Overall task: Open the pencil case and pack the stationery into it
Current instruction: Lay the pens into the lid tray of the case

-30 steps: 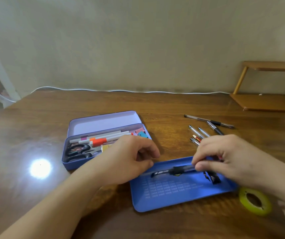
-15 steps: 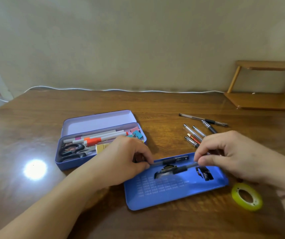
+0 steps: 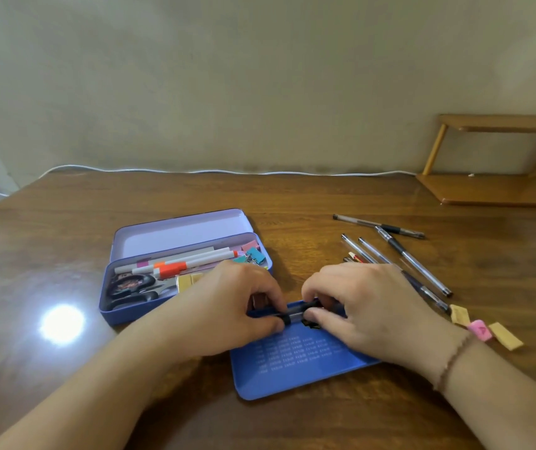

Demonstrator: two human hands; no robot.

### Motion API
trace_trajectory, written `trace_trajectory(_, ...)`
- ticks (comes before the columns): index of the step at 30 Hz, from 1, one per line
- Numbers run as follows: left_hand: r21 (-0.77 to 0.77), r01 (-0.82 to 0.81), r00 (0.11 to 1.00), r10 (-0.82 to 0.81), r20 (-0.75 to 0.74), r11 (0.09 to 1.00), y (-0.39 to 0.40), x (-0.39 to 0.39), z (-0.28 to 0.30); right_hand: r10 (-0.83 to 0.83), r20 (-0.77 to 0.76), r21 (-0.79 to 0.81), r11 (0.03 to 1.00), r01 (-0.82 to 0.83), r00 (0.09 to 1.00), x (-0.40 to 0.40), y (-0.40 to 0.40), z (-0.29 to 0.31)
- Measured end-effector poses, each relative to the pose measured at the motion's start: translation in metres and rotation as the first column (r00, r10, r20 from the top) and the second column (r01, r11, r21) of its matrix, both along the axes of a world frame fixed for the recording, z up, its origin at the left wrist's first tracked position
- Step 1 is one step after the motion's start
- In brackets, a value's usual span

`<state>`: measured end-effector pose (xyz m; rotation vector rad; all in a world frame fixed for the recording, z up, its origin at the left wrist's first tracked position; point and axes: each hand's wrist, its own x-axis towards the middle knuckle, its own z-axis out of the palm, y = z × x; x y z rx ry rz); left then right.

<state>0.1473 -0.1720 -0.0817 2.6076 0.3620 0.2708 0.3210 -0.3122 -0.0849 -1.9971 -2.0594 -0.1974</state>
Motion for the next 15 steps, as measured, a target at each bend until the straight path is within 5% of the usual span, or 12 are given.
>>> trace_trajectory(5,0.010,-0.032,0.999,0.032,0.020,0.999,0.001,0.001,-0.002,-0.249,-0.155,0.006,0.967,0.253,0.956,0.012,-0.003,0.016)
trace_trajectory(7,0.025,-0.038,0.998,0.037,0.042,0.999,0.000,0.001,-0.004,-0.514,-0.250,0.081,0.833,0.547,0.821,0.045,-0.014,0.026)
trace_trajectory(9,0.040,-0.039,0.997,0.036,0.069,0.998,-0.004,0.003,-0.007,-0.758,-0.210,-0.029,0.637,0.771,0.618,0.074,-0.026,0.027)
trace_trajectory(12,0.048,-0.055,0.992,0.049,0.118,0.997,-0.009,0.007,-0.011,-0.842,-0.196,-0.218,0.537,0.815,0.502,0.091,-0.026,0.014)
trace_trajectory(15,0.033,-0.055,0.989,0.050,0.138,0.998,-0.011,0.008,-0.013,-0.848,-0.188,-0.200,0.526,0.826,0.495,0.091,-0.024,0.014)
